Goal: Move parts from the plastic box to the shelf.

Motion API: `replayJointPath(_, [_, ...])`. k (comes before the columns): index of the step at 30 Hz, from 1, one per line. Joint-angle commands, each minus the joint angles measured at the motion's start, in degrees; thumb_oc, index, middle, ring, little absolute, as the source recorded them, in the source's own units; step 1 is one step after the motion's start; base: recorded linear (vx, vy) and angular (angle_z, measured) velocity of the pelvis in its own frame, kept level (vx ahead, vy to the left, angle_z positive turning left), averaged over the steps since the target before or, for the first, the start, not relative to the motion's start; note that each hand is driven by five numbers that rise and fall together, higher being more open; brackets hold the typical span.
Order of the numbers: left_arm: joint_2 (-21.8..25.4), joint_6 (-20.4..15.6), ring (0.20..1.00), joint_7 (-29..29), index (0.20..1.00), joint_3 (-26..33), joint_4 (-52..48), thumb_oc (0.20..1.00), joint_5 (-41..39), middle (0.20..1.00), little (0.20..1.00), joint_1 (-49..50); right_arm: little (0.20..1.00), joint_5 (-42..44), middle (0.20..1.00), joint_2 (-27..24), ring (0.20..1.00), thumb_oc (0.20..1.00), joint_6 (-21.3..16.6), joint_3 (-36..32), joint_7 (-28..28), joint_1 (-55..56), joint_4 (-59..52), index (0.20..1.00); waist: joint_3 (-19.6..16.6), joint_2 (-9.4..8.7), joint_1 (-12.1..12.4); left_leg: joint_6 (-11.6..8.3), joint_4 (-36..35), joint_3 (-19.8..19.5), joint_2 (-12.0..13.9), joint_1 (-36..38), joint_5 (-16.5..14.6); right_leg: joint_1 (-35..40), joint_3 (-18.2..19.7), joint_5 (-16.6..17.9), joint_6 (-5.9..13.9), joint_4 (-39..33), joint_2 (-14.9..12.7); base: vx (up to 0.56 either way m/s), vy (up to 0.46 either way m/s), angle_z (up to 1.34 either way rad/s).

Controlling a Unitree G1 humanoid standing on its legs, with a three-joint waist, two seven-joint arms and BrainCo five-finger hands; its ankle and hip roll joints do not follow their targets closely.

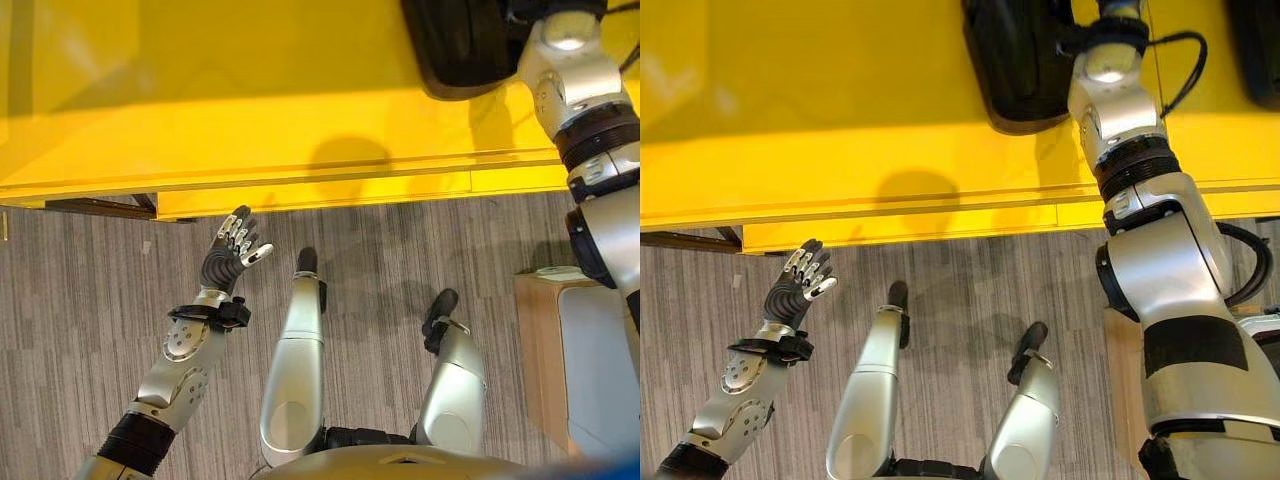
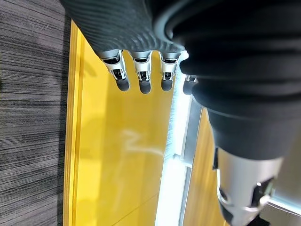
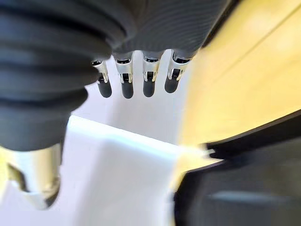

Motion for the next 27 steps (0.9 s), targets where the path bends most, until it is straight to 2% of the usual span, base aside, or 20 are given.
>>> replayJointPath(1, [0.47,-2.86,1.0,0.82,1.0,-1.42,-2.82,1.0,-0.04,1.0,1.0,0.82,1.0,-5.13,1.0,-3.58,1.0,1.0,-5.25,-3.46,-3.73,1.25,-9.15,1.0,-2.62,-0.62,1.3,0.41,-3.87,2.44,0.48,3.63,-1.39,-5.31,0.84,-8.93,-3.32,15.38,2.51,0.0,0.009,-0.03])
replayJointPath(6, [-0.09,-2.67,1.0,0.83,1.0,-0.89,-2.48,1.0,0.64,1.0,1.0,1.01,1.0,-13.52,1.0,-8.6,1.0,1.0,-4.88,-7.08,-4.87,9.51,-25.59,1.0,-2.56,-0.94,-0.04,0.41,-3.82,2.78,0.62,4.05,-1.49,-5.15,1.21,-8.82,-3.28,15.18,2.52,-0.01,-0.001,-0.08])
replayJointPath(9, [-0.77,-2.39,1.0,0.71,1.0,-0.24,-2.25,1.0,1.55,1.0,1.0,1.75,1.0,-18.06,1.0,-10.93,1.0,1.0,-5.24,-12.1,-3.97,19.9,-36.39,1.0,-2.51,-1.14,-0.86,0.52,-3.71,2.87,0.77,4.42,-1.61,-4.88,1.44,-8.88,-3.21,15.19,2.5,0.0,-0.009,-0.03])
replayJointPath(10, [-1.05,-2.27,1.0,0.37,1.0,0.2,-2.25,1.0,1.91,1.0,1.0,2.14,1.0,-22.54,1.0,-12.84,1.0,1.0,-4.19,-13.35,-3.48,23.54,-39.88,1.0,-2.48,-1.14,-1.21,0.58,-3.58,2.89,0.79,4.49,-1.7,-4.79,1.5,-8.97,-3.17,15.25,2.49,0.0,-0.016,-0.06])
replayJointPath(13, [-1.7,-2.51,1.0,-0.45,1.0,0.99,-2.86,1.0,2.67,1.0,1.0,3.11,1.0,-30.95,1.0,-14.54,1.0,1.0,-3.98,-19.24,-3.06,35.05,-46.9,1.0,-2.32,-0.98,-1.67,0.73,-3.21,2.85,0.89,4.33,-1.84,-4.8,1.61,-9.12,-2.99,15.44,2.48,0.0,-0.024,-0.05])
replayJointPath(16, [-2.5,-3.13,1.0,-1.77,1.0,2.16,-2.97,1.0,4.49,1.0,1.0,4.45,1.0,-44.25,1.0,-16.3,1.0,1.0,-3.29,-25.88,-3.2,49.52,-54.73,1.0,-2.21,-0.66,-2.36,0.89,-2.9,2.79,1.03,4.12,-1.93,-4.97,1.5,-9.32,-2.73,15.48,2.45,0.01,-0.034,-0.06])
replayJointPath(23, [-2.86,-3.83,1.0,-1.69,1.0,3.02,-2.82,1.0,7.15,1.0,1.0,5.36,1.0,-59.73,1.0,-16.44,1.0,1.0,0.31,-30.31,-3.48,63.62,-58.59,1.0,-2.63,-0.67,-2.95,0.94,-3.11,2.62,1.09,3.99,-1.88,-5.08,1.55,-9.18,-2.3,15.22,2.48,0.01,-0.009,-0.03])
replayJointPath(27, [-3.0,-4.18,1.0,-2.02,1.0,3.17,-2.82,1.0,8.24,1.0,1.0,5.54,1.0,-72.97,1.0,-19.05,1.0,1.0,4.81,-27.65,-3.52,67.2,-55.09,1.0,-2.71,-0.92,-2.96,0.63,-3.34,2.36,1.31,3.95,-1.87,-5.15,1.6,-9.28,-2.13,15.31,2.47,0.01,-0.016,0.01])
